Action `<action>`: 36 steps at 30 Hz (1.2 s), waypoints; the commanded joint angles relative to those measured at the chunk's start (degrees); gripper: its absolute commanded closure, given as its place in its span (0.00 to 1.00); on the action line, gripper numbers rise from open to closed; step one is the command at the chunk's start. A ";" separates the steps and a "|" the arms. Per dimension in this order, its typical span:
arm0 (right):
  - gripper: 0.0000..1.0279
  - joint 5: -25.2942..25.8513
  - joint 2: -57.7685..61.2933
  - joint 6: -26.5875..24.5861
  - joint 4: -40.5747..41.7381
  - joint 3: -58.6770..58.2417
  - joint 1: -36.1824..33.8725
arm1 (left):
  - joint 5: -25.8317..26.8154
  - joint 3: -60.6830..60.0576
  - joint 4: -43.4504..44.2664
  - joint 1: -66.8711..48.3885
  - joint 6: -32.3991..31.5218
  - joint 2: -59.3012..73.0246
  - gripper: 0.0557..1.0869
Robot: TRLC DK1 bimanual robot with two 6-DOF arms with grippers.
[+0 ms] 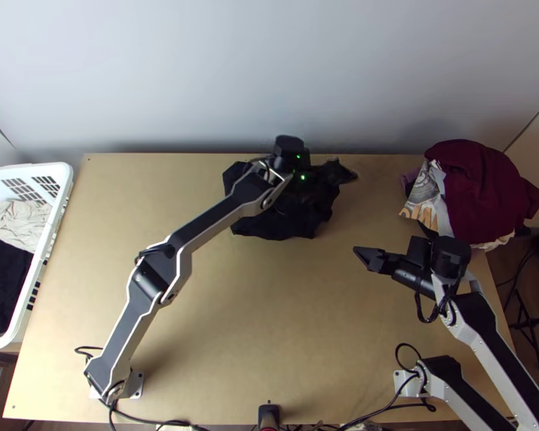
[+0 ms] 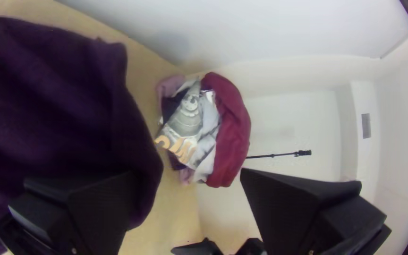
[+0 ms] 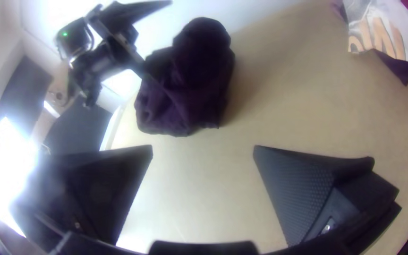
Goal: Fold the t-shirt
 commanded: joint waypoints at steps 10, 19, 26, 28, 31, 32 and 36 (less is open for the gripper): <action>0.04 0.01 -0.58 1.76 -0.59 2.89 0.34 | -1.01 1.09 -21.17 10.41 22.92 3.32 0.06; 0.04 0.10 3.03 3.25 2.31 4.21 1.66 | -5.58 1.88 -35.14 16.91 33.46 -1.52 0.05; 0.04 0.10 10.14 3.34 2.48 4.30 3.59 | -3.65 -2.51 -43.32 25.09 36.19 -10.39 0.05; 0.04 0.10 13.40 3.60 4.07 4.30 3.86 | -2.77 -4.01 -47.62 27.19 39.18 -12.68 0.05; 0.04 0.01 19.46 7.21 10.66 4.56 3.94 | -2.07 -4.97 -55.62 30.18 44.10 -15.23 0.05; 0.04 0.01 21.22 8.09 12.85 4.91 4.47 | -1.98 -5.94 -56.85 31.15 44.62 -16.55 0.05; 0.04 0.01 30.18 11.78 19.09 9.48 5.61 | -1.01 -14.73 -55.45 35.37 44.89 -24.98 0.05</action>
